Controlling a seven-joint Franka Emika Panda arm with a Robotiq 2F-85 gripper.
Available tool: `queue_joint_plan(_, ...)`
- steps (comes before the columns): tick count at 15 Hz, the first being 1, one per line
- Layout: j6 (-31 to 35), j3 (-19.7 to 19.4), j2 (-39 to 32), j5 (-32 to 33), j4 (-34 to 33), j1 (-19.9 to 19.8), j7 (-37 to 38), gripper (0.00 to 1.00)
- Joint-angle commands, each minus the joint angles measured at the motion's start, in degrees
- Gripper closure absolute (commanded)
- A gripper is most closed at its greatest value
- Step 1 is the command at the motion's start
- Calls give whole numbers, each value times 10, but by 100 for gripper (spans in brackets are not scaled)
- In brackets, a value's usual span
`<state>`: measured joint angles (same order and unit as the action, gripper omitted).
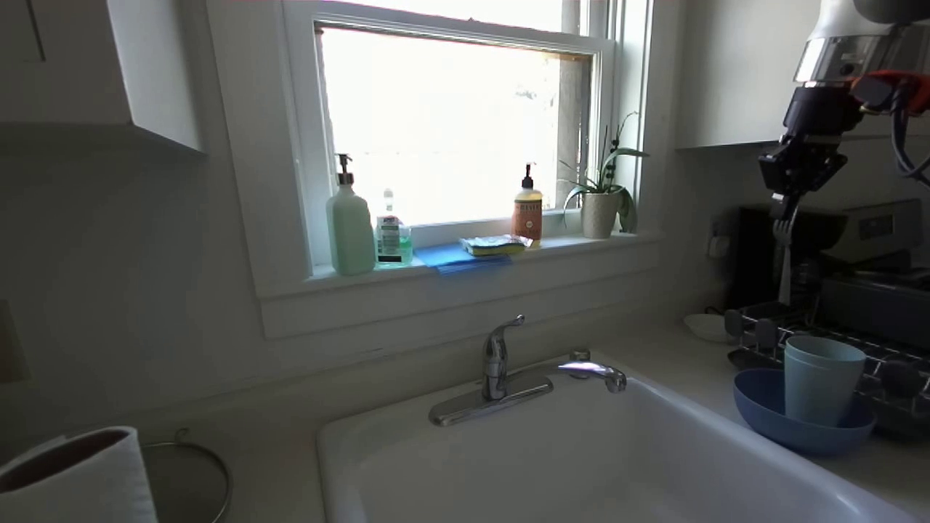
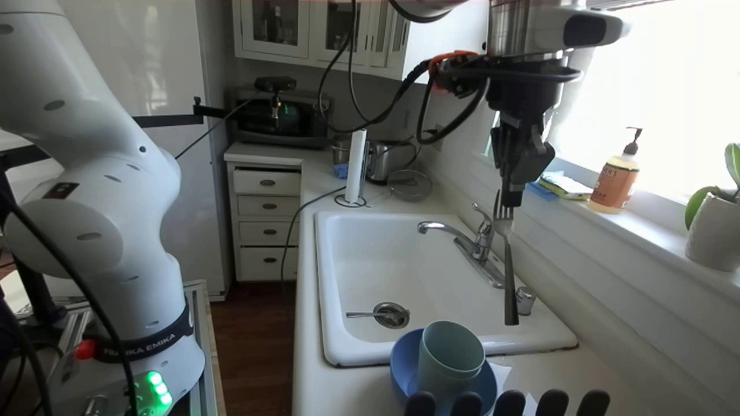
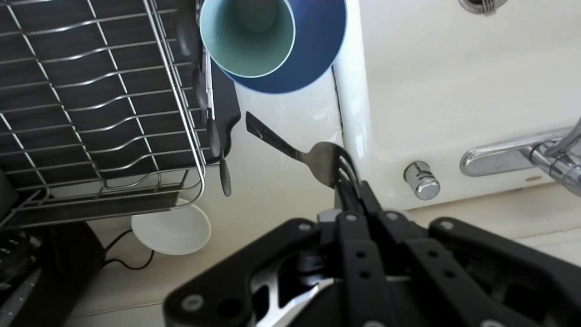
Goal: Remove the blue bowl from the dish rack, put it on the side, put the cup inside the bowl and remove the folk from the cup and put it on the sink
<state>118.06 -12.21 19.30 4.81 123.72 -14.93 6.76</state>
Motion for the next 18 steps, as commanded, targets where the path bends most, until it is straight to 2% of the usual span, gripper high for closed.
queue_joint_plan(1,0,-2,-9,0,-1,3,-14,98)
queue_joint_plan(5,9,-4,-29,0,-1,4,-28,99)
queue_joint_plan(7,49,-1,-20,5,17,4,-24,99)
queue_joint_plan(14,235,-4,-145,-11,-26,9,-21,99)
queue_joint_plan(18,277,-6,-237,-25,-67,10,-28,99)
